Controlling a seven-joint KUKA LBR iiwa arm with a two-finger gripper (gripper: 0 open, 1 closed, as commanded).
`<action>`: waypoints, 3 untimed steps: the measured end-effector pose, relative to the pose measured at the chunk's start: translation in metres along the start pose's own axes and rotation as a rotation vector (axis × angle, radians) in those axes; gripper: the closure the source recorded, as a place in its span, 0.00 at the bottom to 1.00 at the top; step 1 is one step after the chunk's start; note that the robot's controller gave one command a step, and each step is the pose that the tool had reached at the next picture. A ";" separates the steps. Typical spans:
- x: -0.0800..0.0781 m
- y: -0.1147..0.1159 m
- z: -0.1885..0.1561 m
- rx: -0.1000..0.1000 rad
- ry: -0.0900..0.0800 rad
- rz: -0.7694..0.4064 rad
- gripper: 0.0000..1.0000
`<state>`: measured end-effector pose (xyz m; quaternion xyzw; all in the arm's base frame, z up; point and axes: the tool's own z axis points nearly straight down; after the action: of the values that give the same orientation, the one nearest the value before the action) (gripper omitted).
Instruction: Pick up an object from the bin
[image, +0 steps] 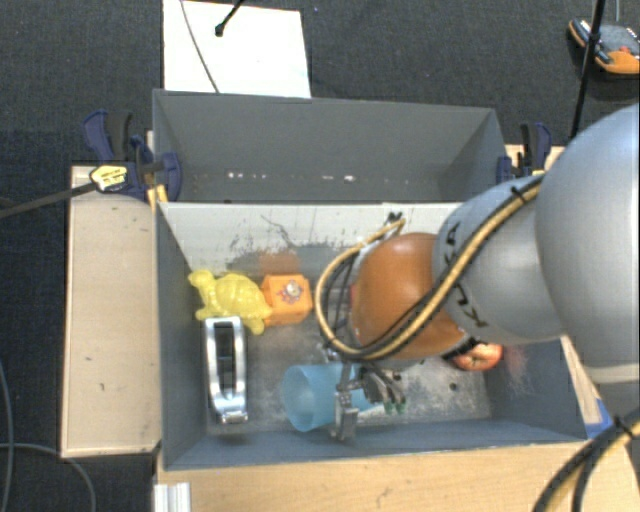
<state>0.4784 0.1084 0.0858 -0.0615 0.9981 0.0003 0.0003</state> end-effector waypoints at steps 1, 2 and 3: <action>0.001 0.000 -0.018 0.001 0.006 0.000 1.00; 0.000 0.000 -0.036 0.000 0.003 0.000 1.00; 0.000 0.000 -0.050 0.000 -0.002 0.001 1.00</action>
Offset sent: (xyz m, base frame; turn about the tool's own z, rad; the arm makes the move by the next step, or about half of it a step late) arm 0.0000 0.0001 0.0146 0.0000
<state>0.4786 0.1085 0.1356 -0.0610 0.9981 0.0004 0.0014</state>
